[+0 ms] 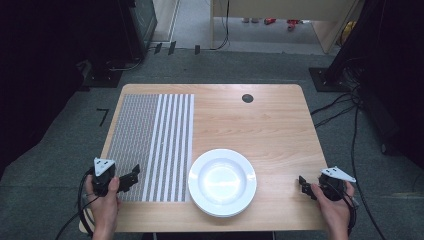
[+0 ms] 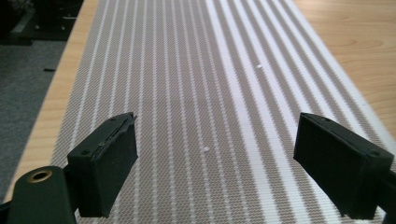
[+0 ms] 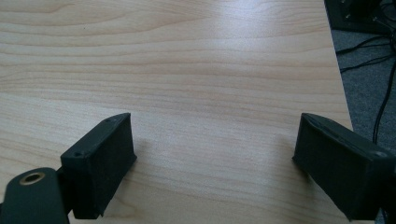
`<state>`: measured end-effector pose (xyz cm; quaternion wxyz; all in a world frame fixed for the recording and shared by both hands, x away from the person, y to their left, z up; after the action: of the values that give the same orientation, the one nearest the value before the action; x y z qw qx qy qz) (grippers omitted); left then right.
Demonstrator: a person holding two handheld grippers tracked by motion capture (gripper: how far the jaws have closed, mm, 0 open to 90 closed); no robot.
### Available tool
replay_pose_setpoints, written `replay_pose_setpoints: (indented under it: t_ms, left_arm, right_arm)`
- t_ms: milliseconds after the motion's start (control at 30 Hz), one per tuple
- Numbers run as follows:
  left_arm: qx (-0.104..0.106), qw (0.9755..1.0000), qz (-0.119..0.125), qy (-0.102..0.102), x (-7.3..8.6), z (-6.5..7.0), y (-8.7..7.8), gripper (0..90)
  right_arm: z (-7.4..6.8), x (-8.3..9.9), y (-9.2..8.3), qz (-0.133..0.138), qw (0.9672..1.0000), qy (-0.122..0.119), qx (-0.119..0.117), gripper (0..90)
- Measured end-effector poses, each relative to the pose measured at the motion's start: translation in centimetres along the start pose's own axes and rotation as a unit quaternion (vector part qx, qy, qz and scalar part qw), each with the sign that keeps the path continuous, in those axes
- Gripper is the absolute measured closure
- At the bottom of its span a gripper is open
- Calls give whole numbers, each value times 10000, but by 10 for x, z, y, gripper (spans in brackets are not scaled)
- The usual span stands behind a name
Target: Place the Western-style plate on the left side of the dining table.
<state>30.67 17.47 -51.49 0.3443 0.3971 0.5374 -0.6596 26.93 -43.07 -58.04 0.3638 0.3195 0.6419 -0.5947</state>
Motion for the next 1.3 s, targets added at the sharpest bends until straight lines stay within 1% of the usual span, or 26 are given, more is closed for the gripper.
replay_pose_setpoints:
  t_ms: [33,100,133,167,267,433,467,500,533,567,600,633,733,767,800,833,900,1000,1100,1133,1167,1200,1300]
  left_arm:
    - [50,10000,19,8,-2,6,2,134]
    - [104,9999,30,16,-4,13,5,134]
    - [104,9999,30,16,-4,13,5,134]
    - [178,9998,29,25,-6,20,8,135]
    - [255,9997,45,49,-8,31,11,135]
    - [380,9992,69,38,-12,45,15,135]
    - [380,9992,69,38,-12,45,15,134]
    - [432,9990,81,31,-12,50,17,135]
    - [432,9990,81,31,-12,50,17,135]
    - [488,9988,73,54,-12,55,18,135]
    - [488,9988,73,54,-12,55,18,135]
    - [536,9985,67,65,-11,59,19,135]
    - [578,9983,71,68,-11,61,20,135]
    - [629,9980,61,76,-9,65,20,135]
    - [629,9980,61,76,-9,65,20,135]
    - [679,9976,49,89,-7,69,20,135]
    - [750,9971,16,102,-5,74,21,135]
    - [811,9967,-1,105,-4,77,21,135]
    - [890,9959,-17,143,-2,83,21,135]
    - [918,9957,-17,150,-2,86,21,135]
    - [991,9949,-31,176,-2,92,21,135]
    - [991,9949,-31,176,-2,92,21,135]
    - [1102,9936,-46,222,-1,101,20,135]
  right_arm:
    - [0,0,0,0,10000,0,0,118]
    - [0,0,0,0,10000,1,0,117]
    - [0,0,0,0,10000,1,0,117]
    - [0,0,0,0,10000,1,0,117]
    - [0,0,0,-1,10000,1,0,118]
    - [0,0,0,1,10000,8,13,117]
    - [0,0,0,-1,10000,8,13,117]
    - [0,0,0,1,10000,8,15,118]
    - [0,0,0,1,10000,8,15,118]
    - [0,0,0,-4,10000,19,18,117]
    - [0,0,0,-2,10000,25,22,117]
    - [0,0,0,1,10000,14,27,117]
    - [0,0,0,-3,10000,33,38,118]
    - [0,-1,0,0,9999,83,70,118]
    - [0,-1,0,0,9999,83,70,118]
    - [0,-1,1,7,9999,95,121,114]
    - [-1,-2,2,-4,9998,119,147,107]
    - [-1,-3,4,-9,9998,132,172,106]
    - [-1,-3,5,-2,9997,141,184,114]
    - [-1,-3,5,-2,9997,141,184,114]
    - [0,-3,5,23,9997,143,200,128]
    - [0,-3,5,23,9997,143,200,128]
    - [0,-3,4,22,9995,180,239,134]
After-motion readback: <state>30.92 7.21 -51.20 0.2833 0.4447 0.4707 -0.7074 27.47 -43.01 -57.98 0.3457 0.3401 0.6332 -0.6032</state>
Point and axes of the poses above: each handheld gripper's, and its own axes: y roughly forward along the jaws, x roughly out of its underside, z roughly to its right, the point moved 8 cm from there along y, roughly forward along the jaws, and after that the axes turned 11 degrees about z, right-handed, at the moved point
